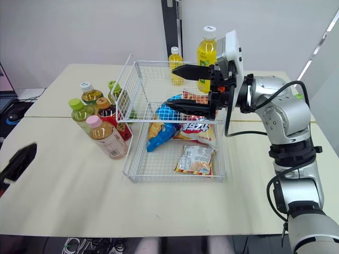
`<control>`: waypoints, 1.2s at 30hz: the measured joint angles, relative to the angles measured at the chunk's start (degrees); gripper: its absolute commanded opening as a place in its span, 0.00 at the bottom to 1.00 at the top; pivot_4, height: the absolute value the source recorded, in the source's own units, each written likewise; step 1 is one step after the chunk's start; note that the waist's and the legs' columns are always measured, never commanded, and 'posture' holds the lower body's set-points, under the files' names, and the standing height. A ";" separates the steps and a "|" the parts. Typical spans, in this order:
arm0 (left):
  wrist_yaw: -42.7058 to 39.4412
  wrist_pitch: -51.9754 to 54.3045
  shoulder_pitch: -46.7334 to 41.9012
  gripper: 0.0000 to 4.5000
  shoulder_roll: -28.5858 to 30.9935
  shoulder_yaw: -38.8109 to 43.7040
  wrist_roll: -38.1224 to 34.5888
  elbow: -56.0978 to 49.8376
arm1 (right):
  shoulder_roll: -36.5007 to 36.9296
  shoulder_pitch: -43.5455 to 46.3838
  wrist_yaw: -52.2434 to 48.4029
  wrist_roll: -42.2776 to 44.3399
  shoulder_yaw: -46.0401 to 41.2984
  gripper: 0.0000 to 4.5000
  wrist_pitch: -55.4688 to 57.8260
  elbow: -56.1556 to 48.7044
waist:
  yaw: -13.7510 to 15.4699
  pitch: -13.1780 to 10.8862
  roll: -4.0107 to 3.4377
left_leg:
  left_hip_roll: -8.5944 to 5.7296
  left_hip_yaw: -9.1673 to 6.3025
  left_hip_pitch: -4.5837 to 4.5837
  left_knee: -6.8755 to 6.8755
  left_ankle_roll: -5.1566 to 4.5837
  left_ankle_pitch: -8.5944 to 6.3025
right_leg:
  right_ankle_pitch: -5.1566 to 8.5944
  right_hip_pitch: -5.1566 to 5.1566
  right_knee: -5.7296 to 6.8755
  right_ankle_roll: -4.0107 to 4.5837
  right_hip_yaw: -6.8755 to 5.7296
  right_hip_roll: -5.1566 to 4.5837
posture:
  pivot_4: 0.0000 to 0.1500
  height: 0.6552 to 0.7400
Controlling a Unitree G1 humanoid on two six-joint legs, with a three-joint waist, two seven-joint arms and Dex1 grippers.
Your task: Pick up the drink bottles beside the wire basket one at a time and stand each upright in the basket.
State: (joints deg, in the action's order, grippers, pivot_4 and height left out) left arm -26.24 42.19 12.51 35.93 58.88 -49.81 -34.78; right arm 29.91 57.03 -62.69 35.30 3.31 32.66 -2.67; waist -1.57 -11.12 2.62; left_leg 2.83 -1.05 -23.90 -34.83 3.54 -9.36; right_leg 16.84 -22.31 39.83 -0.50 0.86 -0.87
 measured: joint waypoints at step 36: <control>-5.22 -21.16 -42.67 0.31 7.49 -38.96 27.55 50.97 | 6.17 -5.15 11.66 4.36 -4.55 1.00 10.38 -15.24 | -0.24 -0.03 -0.01 | -0.03 0.19 -0.14 0.20 0.03 -0.02 | -0.14 -0.08 -0.38 -0.24 -0.07 -0.09 | 1.00 1.00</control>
State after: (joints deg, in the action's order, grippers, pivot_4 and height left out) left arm -31.46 21.03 -30.16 43.42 19.93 -22.25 16.20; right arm 36.08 51.88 -51.03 39.65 -1.24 43.04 -17.91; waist -1.81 -11.14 2.61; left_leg 2.80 -0.86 -24.05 -34.63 3.57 -9.39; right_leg 16.70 -22.39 39.45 -0.74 0.80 -0.95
